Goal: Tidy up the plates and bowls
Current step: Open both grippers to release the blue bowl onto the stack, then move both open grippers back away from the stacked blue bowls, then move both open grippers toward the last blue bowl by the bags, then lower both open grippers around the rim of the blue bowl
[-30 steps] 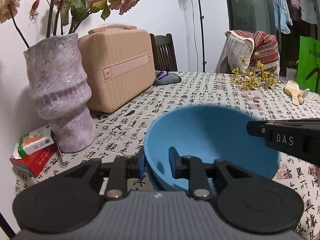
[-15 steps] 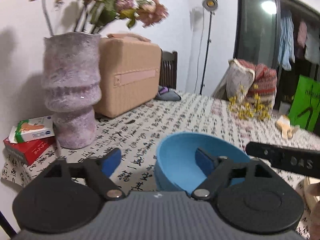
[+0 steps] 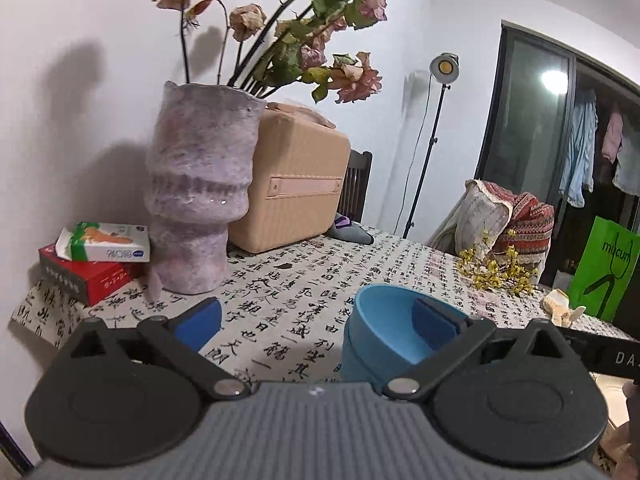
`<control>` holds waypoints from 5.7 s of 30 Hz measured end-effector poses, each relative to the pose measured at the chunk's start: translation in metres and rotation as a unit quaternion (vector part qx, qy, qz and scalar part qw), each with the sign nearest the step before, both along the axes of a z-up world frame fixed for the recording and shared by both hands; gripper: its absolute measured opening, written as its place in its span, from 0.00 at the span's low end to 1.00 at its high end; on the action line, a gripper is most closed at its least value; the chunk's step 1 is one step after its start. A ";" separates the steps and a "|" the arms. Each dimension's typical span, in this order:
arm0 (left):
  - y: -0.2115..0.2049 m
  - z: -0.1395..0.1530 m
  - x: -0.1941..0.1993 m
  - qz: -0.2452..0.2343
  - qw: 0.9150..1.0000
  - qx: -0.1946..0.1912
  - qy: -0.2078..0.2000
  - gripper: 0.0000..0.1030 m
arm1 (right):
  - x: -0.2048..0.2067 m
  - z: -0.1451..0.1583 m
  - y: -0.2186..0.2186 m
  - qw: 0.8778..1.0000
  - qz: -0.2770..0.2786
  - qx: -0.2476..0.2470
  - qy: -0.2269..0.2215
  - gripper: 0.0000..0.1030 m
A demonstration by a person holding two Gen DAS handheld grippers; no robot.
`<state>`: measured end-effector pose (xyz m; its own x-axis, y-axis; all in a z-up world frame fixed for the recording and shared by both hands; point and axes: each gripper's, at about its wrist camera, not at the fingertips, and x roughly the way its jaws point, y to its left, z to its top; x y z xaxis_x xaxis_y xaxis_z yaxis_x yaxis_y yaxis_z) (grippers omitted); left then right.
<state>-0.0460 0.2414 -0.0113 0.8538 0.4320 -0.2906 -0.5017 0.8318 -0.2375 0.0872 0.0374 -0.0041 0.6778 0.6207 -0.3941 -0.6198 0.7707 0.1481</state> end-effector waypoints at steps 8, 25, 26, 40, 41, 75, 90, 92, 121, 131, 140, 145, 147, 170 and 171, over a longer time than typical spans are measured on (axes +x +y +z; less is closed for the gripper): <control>-0.005 -0.013 -0.025 0.005 1.000 -0.017 -0.008 1.00 | -0.018 -0.004 -0.034 1.000 -0.014 -0.001 -0.017 1.00; -0.032 -0.056 -0.076 0.021 1.000 -0.007 0.013 1.00 | -0.061 -0.042 -0.126 0.997 -0.063 0.010 -0.044 1.00; -0.035 -0.057 -0.078 0.020 1.000 -0.003 0.014 1.00 | -0.063 -0.045 -0.129 0.997 -0.065 0.009 -0.044 1.00; -0.061 -0.051 -0.070 -0.008 1.000 0.019 0.018 1.00 | -0.068 -0.049 -0.147 0.996 -0.071 0.021 -0.047 1.00; -0.062 -0.051 -0.068 -0.011 1.000 0.018 0.019 1.00 | -0.069 -0.049 -0.149 0.996 -0.073 0.021 -0.047 1.00; -0.145 -0.034 0.015 -0.242 0.970 0.034 -0.020 1.00 | -0.087 -0.025 -0.220 0.973 -0.209 0.020 -0.095 1.00; -0.184 -0.013 0.055 -0.295 0.954 0.041 -0.046 1.00 | -0.075 -0.011 -0.236 0.966 -0.239 0.012 -0.096 1.00; -0.191 -0.009 0.063 -0.301 0.952 0.040 -0.048 1.00 | -0.070 -0.009 -0.239 0.966 -0.240 0.009 -0.096 1.00; -0.301 0.046 0.197 -0.370 0.927 0.053 -0.023 1.00 | 0.049 0.024 -0.324 0.948 -0.305 0.005 -0.091 1.00; -0.339 0.058 0.250 -0.395 0.916 0.063 0.005 1.00 | 0.093 0.041 -0.356 0.937 -0.339 0.005 -0.081 1.00; -0.364 0.073 0.293 -0.383 0.922 0.059 0.012 1.00 | 0.138 0.055 -0.376 0.932 -0.355 0.011 -0.072 1.00; -0.376 0.078 0.314 -0.376 0.925 0.050 0.014 1.00 | 0.158 0.062 -0.385 0.926 -0.369 0.027 -0.074 1.00; -0.379 0.078 0.323 -0.369 0.928 0.048 0.014 1.00 | 0.166 0.063 -0.389 0.923 -0.375 0.033 -0.073 1.00; -0.441 0.055 0.431 -0.308 0.948 0.033 0.074 1.00 | 0.260 0.029 -0.455 0.899 -0.433 0.067 -0.025 1.00; -0.445 0.052 0.435 -0.307 0.948 0.034 0.077 1.00 | 0.263 0.023 -0.461 0.899 -0.433 0.071 -0.015 1.00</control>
<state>0.3885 -0.2036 0.0402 0.9000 -0.1105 -0.4218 0.0576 0.9890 -0.1362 0.3504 -0.4238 0.0188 0.9396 -0.1019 -0.3269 0.1979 0.9407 0.2756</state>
